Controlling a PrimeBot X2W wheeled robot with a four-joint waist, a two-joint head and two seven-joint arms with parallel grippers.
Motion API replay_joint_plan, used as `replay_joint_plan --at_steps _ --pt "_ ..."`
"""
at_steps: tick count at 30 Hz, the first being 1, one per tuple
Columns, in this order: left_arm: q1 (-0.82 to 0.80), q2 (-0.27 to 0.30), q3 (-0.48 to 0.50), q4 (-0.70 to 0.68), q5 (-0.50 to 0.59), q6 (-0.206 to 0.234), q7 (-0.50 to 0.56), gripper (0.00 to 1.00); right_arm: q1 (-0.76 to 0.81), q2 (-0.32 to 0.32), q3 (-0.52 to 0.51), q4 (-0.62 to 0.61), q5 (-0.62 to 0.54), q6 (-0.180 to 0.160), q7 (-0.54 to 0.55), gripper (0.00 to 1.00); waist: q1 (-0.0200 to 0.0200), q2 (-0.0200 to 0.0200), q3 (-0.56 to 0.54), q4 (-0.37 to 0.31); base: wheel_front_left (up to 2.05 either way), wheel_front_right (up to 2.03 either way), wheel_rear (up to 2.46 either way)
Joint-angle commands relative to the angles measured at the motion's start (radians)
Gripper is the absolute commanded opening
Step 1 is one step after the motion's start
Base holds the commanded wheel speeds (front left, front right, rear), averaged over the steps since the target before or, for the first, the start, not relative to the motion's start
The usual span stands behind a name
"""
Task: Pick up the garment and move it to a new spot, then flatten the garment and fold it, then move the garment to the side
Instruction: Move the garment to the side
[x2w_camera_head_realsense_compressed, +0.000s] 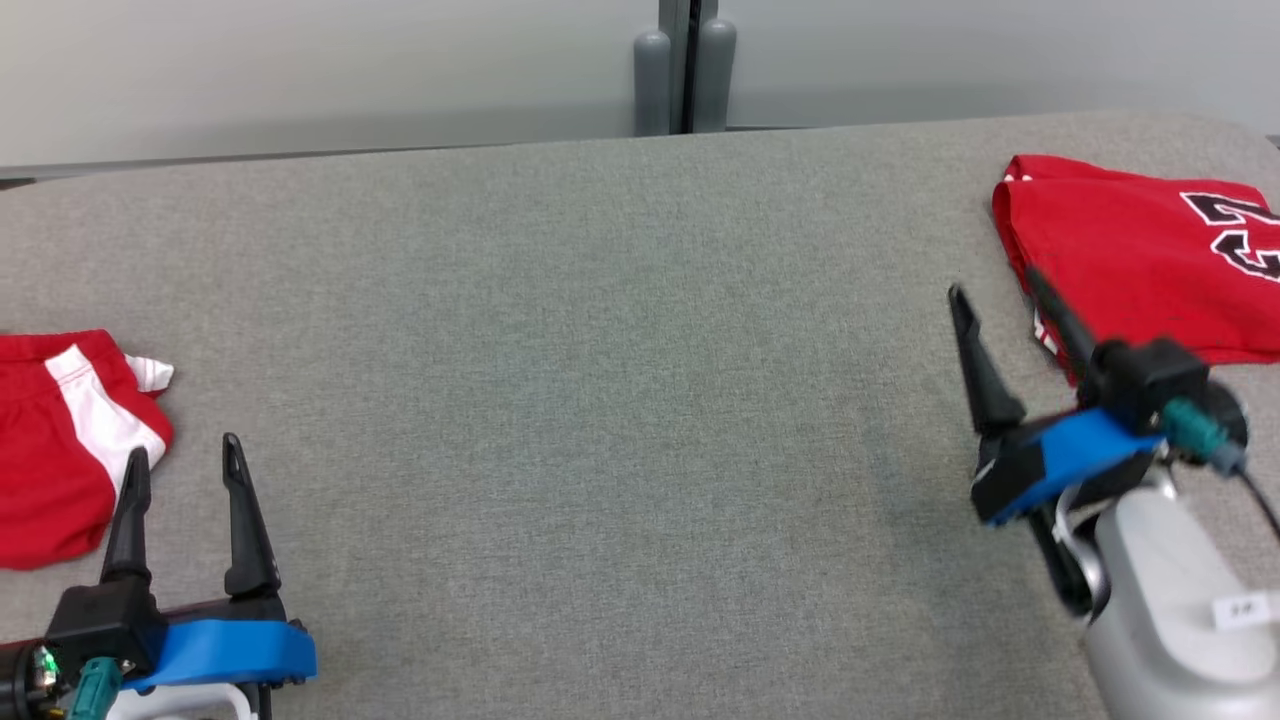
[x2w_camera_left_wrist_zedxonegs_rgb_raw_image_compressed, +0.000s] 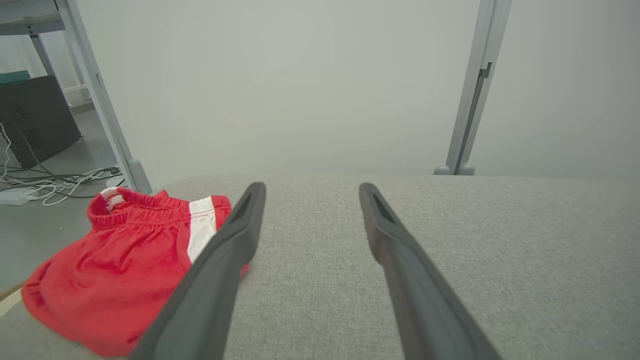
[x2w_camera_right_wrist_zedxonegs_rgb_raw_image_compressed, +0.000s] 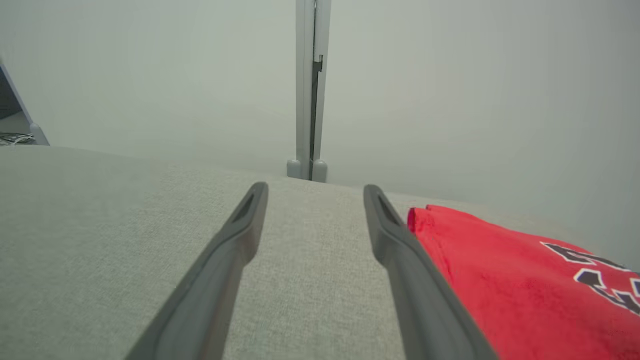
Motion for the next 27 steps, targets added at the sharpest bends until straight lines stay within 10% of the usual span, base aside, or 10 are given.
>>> replay_joint_plan --at_steps 1,27 --pt "0.008 -0.003 0.002 0.013 -0.002 -0.003 -0.004 1.00 0.054 0.014 -0.001 -0.025 0.006 0.000 -0.003 1.00 0.0002 0.0003 -0.009 0.003 0.00 0.00 0.00" --pt "0.093 -0.030 -0.061 0.191 0.004 -0.049 -0.004 1.00 0.510 0.161 -0.158 -0.167 -0.047 0.000 -0.004 1.00 0.0002 0.0003 -0.198 0.061 0.00 0.00 0.00"
